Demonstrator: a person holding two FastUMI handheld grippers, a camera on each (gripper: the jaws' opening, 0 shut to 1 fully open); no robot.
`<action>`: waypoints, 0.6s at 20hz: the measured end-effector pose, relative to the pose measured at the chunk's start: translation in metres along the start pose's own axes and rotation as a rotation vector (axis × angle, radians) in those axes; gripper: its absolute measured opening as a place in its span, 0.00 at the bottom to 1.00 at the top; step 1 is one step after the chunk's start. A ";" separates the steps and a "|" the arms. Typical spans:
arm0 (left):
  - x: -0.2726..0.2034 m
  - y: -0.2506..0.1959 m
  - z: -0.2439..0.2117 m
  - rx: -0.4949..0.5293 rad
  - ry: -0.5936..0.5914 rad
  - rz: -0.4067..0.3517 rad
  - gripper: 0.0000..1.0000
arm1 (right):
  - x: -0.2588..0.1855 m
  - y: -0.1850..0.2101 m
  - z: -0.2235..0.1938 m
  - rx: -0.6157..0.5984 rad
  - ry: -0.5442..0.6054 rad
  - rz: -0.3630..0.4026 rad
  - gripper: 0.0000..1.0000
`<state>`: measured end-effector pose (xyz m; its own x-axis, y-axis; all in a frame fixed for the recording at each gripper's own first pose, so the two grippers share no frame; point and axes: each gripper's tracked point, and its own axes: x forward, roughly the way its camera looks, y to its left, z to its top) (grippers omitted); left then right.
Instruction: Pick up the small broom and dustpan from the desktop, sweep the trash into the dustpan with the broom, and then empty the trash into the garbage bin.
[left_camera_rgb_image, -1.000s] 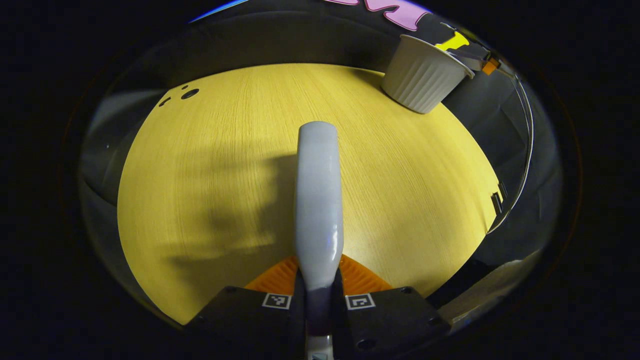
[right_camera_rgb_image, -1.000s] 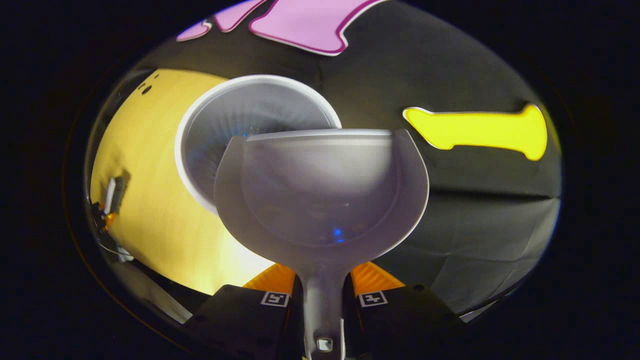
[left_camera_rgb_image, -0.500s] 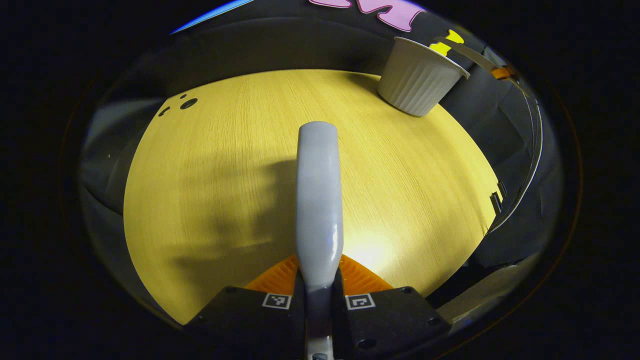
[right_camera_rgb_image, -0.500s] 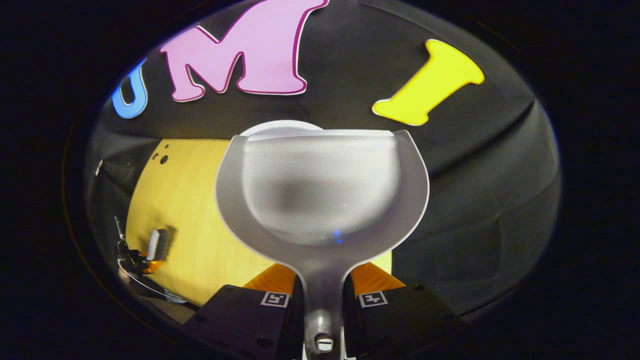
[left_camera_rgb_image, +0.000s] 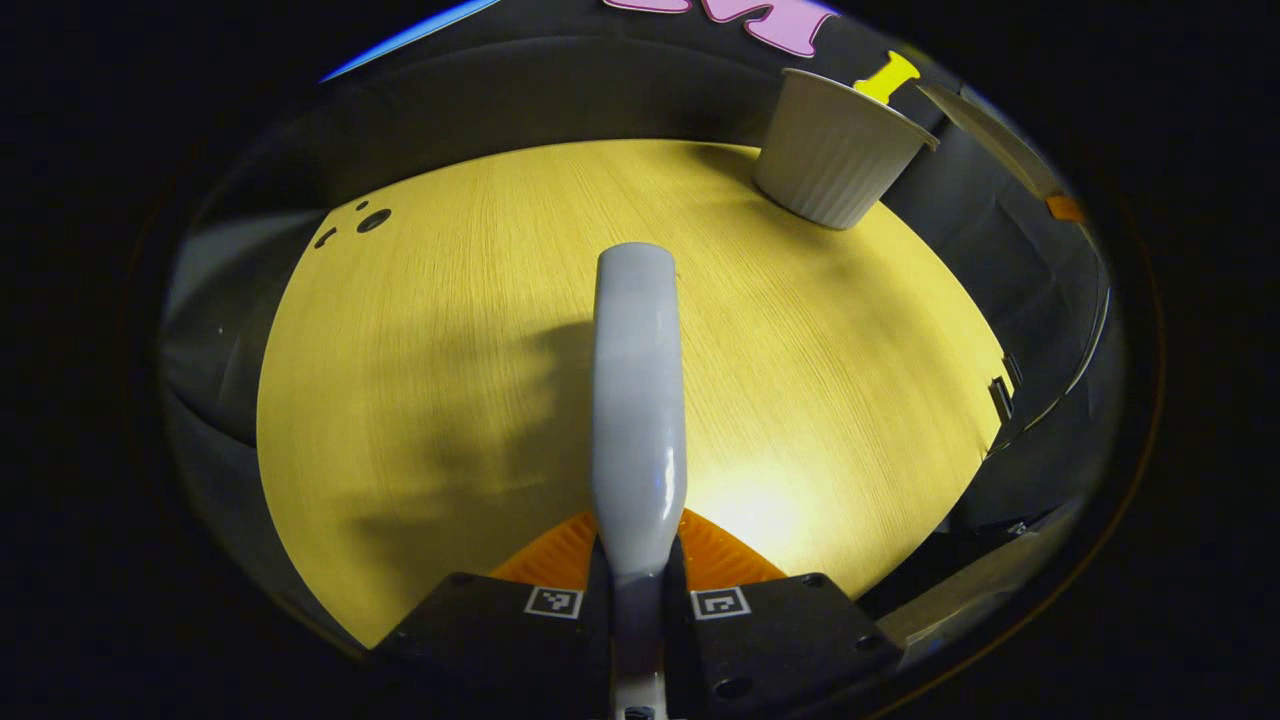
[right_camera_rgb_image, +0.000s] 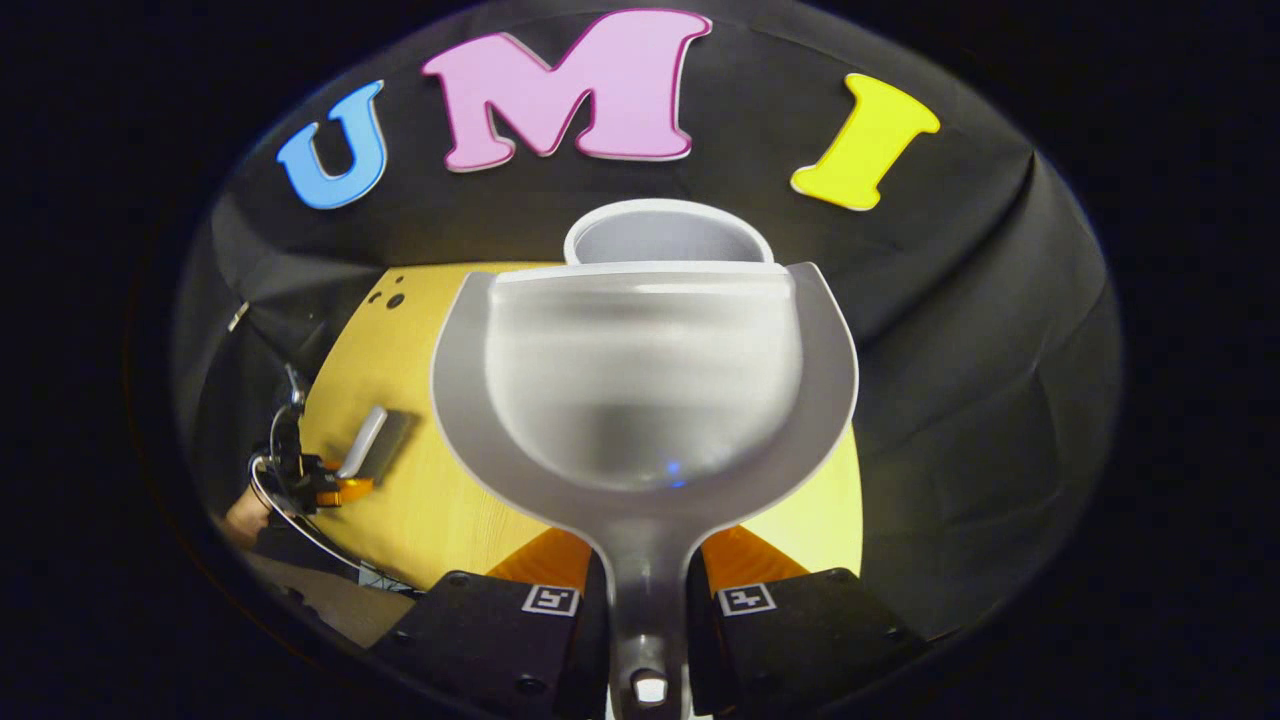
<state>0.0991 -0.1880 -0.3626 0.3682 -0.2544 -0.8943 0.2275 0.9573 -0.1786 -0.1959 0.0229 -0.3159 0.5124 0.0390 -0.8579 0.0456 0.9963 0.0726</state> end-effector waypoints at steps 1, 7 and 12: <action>0.000 0.000 0.000 -0.002 0.002 0.001 0.25 | 0.009 0.012 -0.016 0.004 0.011 0.008 0.35; -0.001 0.003 0.001 0.002 0.013 0.044 0.25 | 0.080 0.088 -0.103 -0.027 0.127 0.075 0.35; -0.003 0.000 0.001 0.007 0.020 0.075 0.28 | 0.134 0.128 -0.140 -0.063 0.171 0.102 0.35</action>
<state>0.0991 -0.1870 -0.3598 0.3660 -0.1787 -0.9133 0.2058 0.9726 -0.1078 -0.2413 0.1668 -0.4924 0.3583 0.1466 -0.9220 -0.0554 0.9892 0.1358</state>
